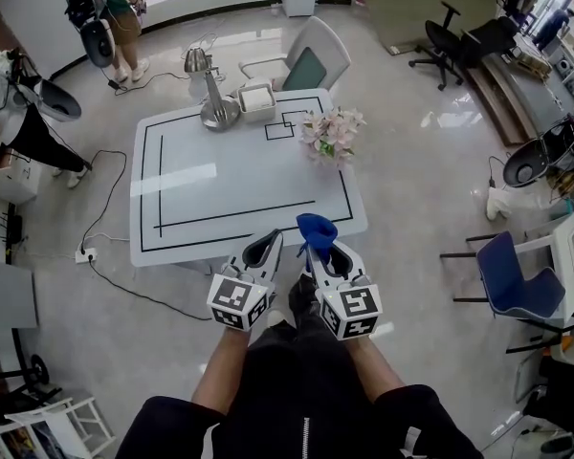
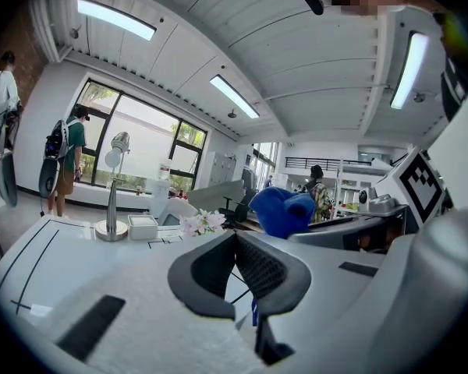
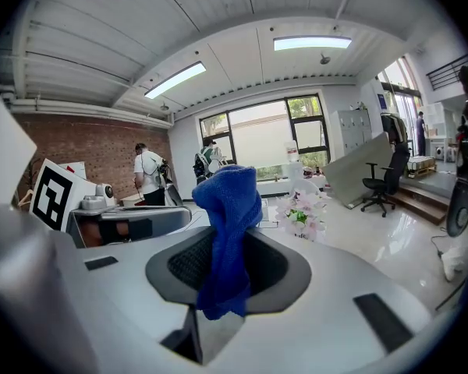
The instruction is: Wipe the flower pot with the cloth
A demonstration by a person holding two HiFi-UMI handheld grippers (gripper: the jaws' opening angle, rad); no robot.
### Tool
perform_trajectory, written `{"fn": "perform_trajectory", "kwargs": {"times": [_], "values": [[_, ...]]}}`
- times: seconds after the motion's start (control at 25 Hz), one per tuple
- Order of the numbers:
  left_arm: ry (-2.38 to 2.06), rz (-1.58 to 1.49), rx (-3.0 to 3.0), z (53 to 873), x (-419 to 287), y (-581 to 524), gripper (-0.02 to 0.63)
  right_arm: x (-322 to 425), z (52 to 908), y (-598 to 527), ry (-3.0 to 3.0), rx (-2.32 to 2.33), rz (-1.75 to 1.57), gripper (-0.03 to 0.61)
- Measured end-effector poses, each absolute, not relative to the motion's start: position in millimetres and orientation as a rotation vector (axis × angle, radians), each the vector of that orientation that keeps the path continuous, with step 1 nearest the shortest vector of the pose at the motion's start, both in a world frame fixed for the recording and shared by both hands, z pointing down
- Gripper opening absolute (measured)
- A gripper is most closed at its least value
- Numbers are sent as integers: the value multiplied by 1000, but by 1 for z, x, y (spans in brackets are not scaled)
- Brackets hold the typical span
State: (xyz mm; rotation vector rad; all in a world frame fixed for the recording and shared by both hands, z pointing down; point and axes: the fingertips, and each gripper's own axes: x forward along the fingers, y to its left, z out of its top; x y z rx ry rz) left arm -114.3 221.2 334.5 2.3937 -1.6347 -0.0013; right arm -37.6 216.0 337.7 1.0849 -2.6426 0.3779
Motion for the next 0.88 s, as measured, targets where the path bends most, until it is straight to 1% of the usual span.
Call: {"fn": "perform_trajectory", "kwargs": {"times": [0.88], "values": [[-1660,-14,2358,337,-105,222,6,-32,337,216,-2649,1017,373,98]]}}
